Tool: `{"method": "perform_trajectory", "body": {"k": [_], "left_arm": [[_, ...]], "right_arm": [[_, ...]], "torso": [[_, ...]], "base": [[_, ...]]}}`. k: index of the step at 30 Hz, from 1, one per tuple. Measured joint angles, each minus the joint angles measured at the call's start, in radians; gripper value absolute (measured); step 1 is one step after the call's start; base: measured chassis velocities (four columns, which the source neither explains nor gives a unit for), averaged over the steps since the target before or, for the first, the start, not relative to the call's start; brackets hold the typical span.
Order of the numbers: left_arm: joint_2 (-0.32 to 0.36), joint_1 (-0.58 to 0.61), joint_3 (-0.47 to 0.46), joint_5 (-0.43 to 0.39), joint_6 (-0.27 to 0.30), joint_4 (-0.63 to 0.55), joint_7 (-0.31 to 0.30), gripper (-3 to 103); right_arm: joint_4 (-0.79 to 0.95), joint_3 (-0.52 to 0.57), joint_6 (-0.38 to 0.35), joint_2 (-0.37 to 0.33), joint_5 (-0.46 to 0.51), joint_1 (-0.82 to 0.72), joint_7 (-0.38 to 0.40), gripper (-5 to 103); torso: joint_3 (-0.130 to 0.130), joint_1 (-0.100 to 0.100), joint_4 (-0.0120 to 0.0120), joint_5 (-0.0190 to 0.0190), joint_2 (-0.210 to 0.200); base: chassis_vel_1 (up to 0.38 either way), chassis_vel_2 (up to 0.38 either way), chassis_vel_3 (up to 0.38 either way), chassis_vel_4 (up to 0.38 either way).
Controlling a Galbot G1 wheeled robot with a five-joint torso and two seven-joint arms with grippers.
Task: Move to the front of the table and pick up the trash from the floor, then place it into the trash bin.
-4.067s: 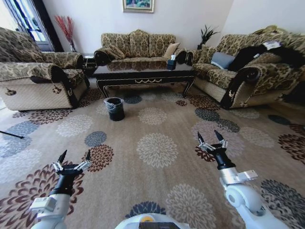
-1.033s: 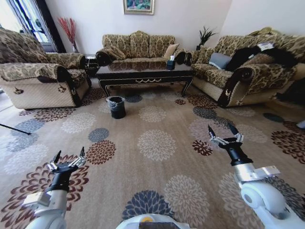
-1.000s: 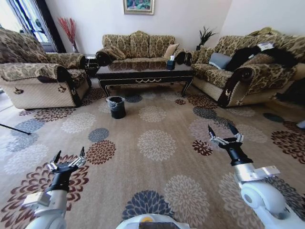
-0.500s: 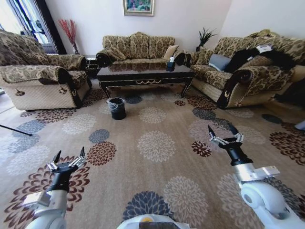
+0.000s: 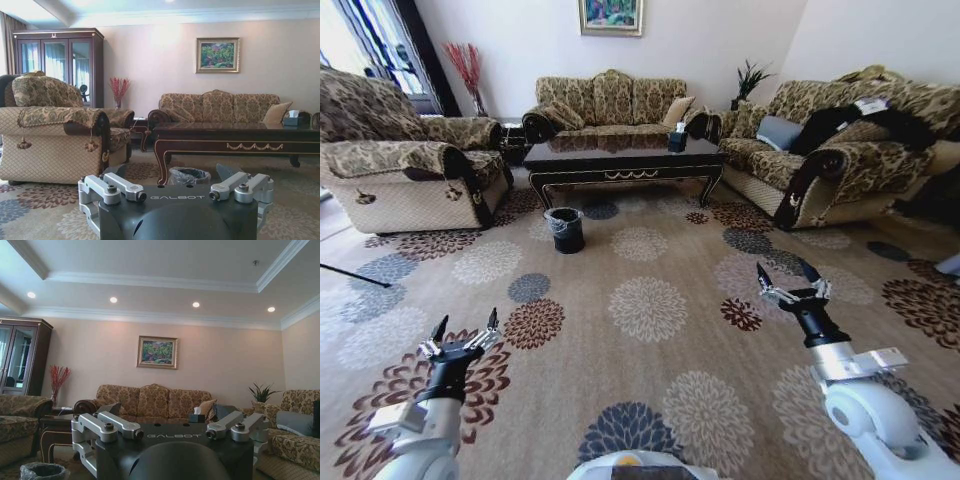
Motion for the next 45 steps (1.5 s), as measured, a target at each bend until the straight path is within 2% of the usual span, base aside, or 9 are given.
{"method": "perform_trajectory", "body": {"k": [17,22,45], "left_arm": [[0.000,0.000,0.000,0.000,0.000,0.000,0.000,100],[0.000,0.000,0.000,0.000,0.000,0.000,0.000,100],[0.000,0.000,0.000,0.000,0.000,0.000,0.000,100]], "right_arm": [[0.000,0.000,0.000,0.000,0.000,0.000,0.000,100],[0.000,0.000,0.000,0.000,0.000,0.000,0.000,100],[0.000,0.000,0.000,0.000,0.000,0.000,0.000,100]], "torso": [[0.046,0.017,0.0000,0.0000,0.063],[0.066,0.026,0.0000,0.0000,0.091],[0.124,0.058,0.0000,0.0000,0.182]], "base": [[0.000,0.000,0.000,0.000],[0.000,0.000,0.000,0.000],[0.000,0.000,0.000,0.000]]}}
